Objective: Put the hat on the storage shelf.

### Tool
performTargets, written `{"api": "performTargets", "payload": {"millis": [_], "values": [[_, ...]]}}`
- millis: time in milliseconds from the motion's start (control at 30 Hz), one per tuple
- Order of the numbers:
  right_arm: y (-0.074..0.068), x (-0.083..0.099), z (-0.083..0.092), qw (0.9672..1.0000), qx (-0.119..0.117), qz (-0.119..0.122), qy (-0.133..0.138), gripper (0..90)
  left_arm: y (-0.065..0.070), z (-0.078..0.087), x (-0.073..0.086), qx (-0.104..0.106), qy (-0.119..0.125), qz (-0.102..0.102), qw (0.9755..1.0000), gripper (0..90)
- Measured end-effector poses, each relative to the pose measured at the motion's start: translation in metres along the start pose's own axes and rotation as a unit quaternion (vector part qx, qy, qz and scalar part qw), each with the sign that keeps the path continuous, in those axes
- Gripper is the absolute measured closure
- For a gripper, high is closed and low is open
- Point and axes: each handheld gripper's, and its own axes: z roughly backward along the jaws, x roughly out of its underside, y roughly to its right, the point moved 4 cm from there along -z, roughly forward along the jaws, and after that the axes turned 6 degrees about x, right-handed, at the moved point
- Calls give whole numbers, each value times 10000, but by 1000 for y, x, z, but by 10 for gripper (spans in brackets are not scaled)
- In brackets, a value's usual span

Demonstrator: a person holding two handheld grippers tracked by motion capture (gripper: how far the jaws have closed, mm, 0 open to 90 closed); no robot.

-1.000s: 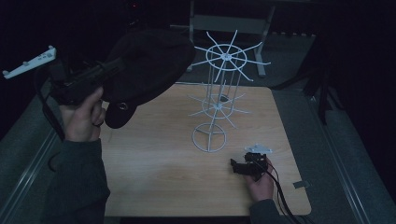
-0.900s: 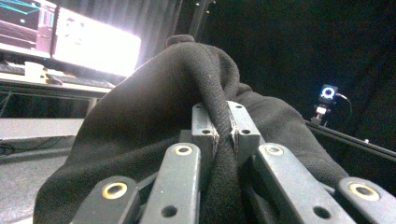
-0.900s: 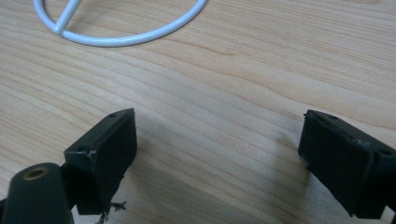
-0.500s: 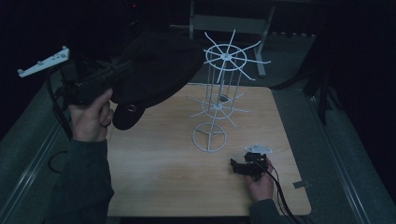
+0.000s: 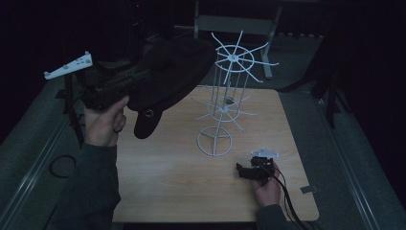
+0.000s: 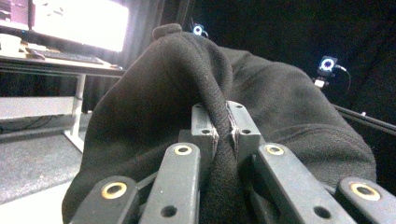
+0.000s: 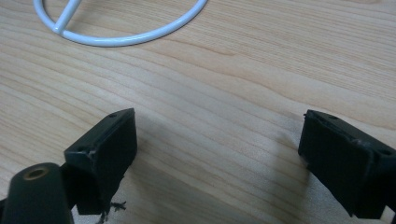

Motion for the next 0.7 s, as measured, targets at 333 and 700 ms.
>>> {"api": "performTargets", "payload": {"millis": [333, 700], "values": [[0, 0, 0, 10000, 1, 1, 2, 113, -1, -13, 13, -119, -334, -86, 9993, 836], [0, 0, 0, 10000, -1, 0, 1, 113, -9, -22, 28, -215, -599, -7, 9980, 831]]}}
